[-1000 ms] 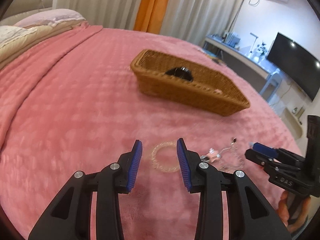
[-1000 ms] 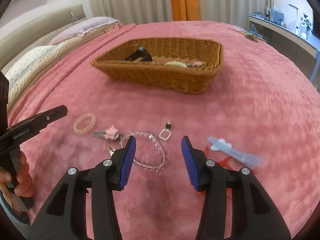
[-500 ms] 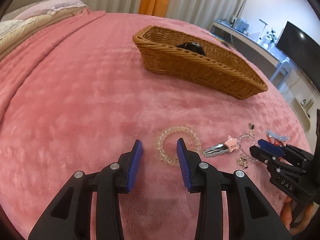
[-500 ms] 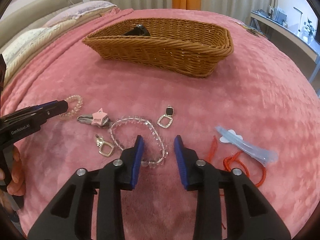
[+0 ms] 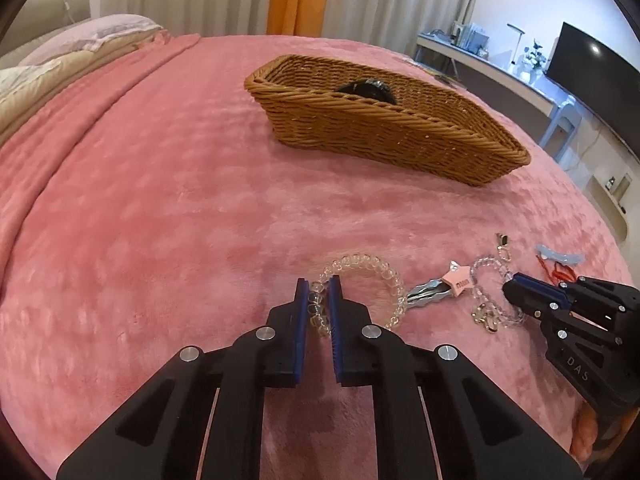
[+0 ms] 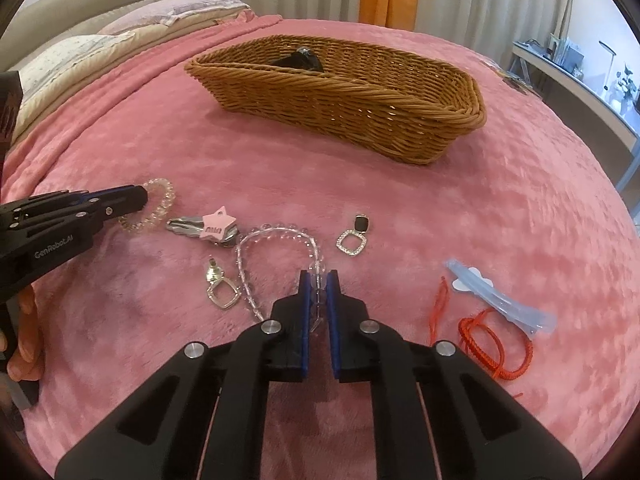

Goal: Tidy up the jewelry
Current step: 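Grasp a crystal bracelet with left tool while right tool grasps another bracelet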

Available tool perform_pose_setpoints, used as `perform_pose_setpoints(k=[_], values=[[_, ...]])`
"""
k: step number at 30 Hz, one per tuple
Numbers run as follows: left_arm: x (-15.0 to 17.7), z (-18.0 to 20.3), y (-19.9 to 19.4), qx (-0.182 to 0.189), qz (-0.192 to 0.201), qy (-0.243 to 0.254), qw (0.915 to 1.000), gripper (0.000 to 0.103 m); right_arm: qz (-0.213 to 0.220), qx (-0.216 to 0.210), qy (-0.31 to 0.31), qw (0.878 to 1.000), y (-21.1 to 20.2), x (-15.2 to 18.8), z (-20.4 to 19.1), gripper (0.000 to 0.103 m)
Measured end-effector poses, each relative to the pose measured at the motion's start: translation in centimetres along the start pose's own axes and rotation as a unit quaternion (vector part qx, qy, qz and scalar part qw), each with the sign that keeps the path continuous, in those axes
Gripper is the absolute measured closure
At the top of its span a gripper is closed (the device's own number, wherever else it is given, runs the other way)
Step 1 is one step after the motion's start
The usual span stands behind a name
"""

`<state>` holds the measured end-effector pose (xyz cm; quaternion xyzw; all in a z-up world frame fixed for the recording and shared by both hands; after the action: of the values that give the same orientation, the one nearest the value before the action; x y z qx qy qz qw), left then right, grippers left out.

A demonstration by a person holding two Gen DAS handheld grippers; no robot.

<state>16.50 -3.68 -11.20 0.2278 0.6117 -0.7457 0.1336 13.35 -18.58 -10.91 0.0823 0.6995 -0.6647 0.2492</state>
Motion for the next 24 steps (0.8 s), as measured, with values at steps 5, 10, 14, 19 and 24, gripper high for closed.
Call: perform_pose_setpoints(k=[5,10,14,19,24], values=[[0.0,0.2,-0.5,0.007,0.011,0.002,0.9999,0.095,0.008,-0.006,-0.003,1.0,-0.7,0.1,-0.2,0.097],[0.0,0.4,-1.2,0.01,0.028,0.007,0.9995,0.095,0.016,-0.03,0.005,0.999,-2.0,0.5,-0.4,0.097],[-0.1,0.7,-2.4,0.012,0.049,0.012,0.9987,0.095,0.02,-0.065,0.017,0.998,-3.0,0.7,-0.5,0.097],[0.3,1.6,-4.6,0.035,0.068,0.014,0.997,0.096,0.031,-0.082,0.022,0.996,-5.0,0.9,-0.6,0.097],[0.8,3.1,-7.5,0.025,0.096,0.029,0.9947,0.096,0.045,-0.08,0.022,0.996,-7.0,0.8,-0.6,0.097]])
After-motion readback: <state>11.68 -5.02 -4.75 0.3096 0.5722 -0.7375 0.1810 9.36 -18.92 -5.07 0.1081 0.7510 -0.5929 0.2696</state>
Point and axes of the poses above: each gripper's, at about its wrist camera, not at the fingertips, and y roughly the way its jaws point, z to its right, x to its underside, the point moved 8 cm from there along y, roughly the way its jaws point, and after that the axes turned 11 degrees about -z, right-handed, at the moved point
